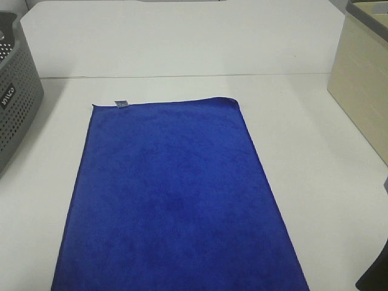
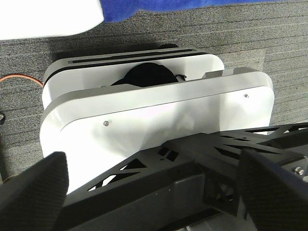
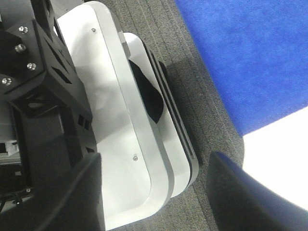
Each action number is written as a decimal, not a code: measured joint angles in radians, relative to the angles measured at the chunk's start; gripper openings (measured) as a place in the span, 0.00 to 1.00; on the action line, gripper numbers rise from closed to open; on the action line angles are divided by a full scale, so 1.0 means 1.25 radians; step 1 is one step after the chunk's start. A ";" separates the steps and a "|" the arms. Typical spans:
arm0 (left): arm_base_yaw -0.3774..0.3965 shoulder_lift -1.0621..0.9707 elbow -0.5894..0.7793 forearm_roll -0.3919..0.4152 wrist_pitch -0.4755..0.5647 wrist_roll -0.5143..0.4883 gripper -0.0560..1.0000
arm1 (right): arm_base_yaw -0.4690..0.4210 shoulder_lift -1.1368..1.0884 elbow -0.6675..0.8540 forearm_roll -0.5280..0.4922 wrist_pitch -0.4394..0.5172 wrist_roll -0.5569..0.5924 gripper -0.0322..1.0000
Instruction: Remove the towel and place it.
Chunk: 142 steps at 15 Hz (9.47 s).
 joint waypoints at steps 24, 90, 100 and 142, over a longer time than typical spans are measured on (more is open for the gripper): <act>0.140 0.159 -0.528 0.998 -0.145 -0.454 0.85 | 0.000 0.007 -0.300 0.103 -0.811 0.506 0.65; 0.482 1.122 -1.091 -0.154 -0.201 0.802 0.83 | 0.138 1.182 -1.208 0.259 -0.347 0.225 0.62; 0.444 1.126 -1.091 -0.045 -0.234 0.706 0.48 | 0.138 1.199 -1.219 0.197 -0.450 0.357 0.24; 0.384 1.420 -1.485 -0.020 -0.602 0.706 0.09 | 0.111 1.365 -1.459 0.142 -0.822 0.398 0.05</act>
